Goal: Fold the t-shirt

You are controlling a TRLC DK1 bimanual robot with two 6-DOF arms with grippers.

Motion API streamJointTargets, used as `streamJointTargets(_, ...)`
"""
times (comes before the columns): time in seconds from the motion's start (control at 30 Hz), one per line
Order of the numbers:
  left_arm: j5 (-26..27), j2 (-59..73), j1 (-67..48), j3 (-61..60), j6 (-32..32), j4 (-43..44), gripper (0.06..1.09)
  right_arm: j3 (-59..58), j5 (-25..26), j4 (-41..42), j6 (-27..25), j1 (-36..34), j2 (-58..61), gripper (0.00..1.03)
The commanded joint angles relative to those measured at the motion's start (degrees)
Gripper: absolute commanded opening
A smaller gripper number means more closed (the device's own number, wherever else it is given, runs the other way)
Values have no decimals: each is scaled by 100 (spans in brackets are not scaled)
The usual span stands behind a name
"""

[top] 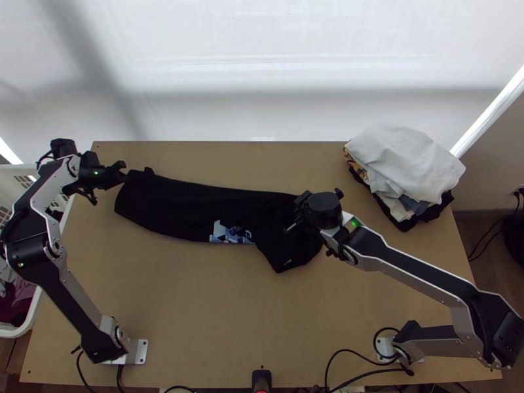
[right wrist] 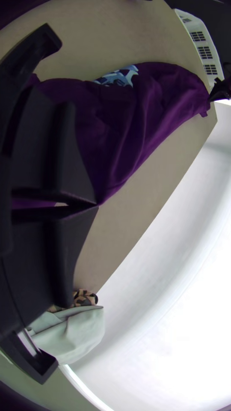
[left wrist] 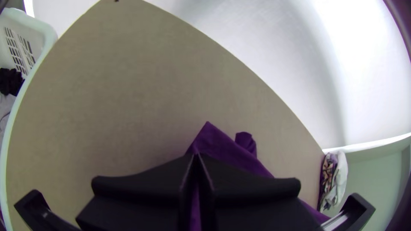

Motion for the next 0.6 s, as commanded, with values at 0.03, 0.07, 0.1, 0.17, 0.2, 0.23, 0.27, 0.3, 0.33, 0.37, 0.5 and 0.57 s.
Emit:
streamJointTargets(0.03, -10, -1183, 118, 149, -712, 50, 9, 76, 211, 83, 195, -350, -166, 3)
streamJointTargets(0.07, -10, -1402, 127, 140, -843, 59, 9, 129, 255, 83, 221, -429, -174, 3)
streamJointTargets(0.1, -10, -1648, 127, 140, -958, 59, 9, 199, 299, 74, 247, -482, -192, 3)
streamJointTargets(0.17, -10, -2132, 101, 140, -1248, 67, 9, 401, 431, 48, 283, -587, -218, 3)
streamJointTargets(0.2, -10, -2378, 74, 122, -1424, 173, 9, 533, 466, 39, 283, -631, -245, 3)
streamJointTargets(0.23, -10, -2615, 74, 87, -1678, 357, 9, 682, 536, 21, 283, -666, -262, 3)
streamJointTargets(0.27, -10, -2817, 65, 113, -1863, 498, 9, 867, 580, -14, 274, -710, -280, 3)
streamJointTargets(0.3, -10, -2993, 48, 175, -1898, 533, 9, 1051, 615, -31, 247, -754, -280, 3)
streamJointTargets(0.33, -10, -3143, 30, 236, -1986, 577, 9, 1262, 686, -40, 221, -789, -289, 3)
streamJointTargets(0.37, -10, -3274, 4, 307, -2056, 595, 9, 1482, 712, -84, 177, -842, -297, 3)
streamJointTargets(0.5, -133, -3793, -128, 412, -2144, 788, 9, 2475, 861, -84, -157, -1018, -306, 3)
streamJointTargets(0.57, -326, -4013, -198, 412, -2144, 867, 9, 2967, 897, -84, -324, -1062, -306, 3)
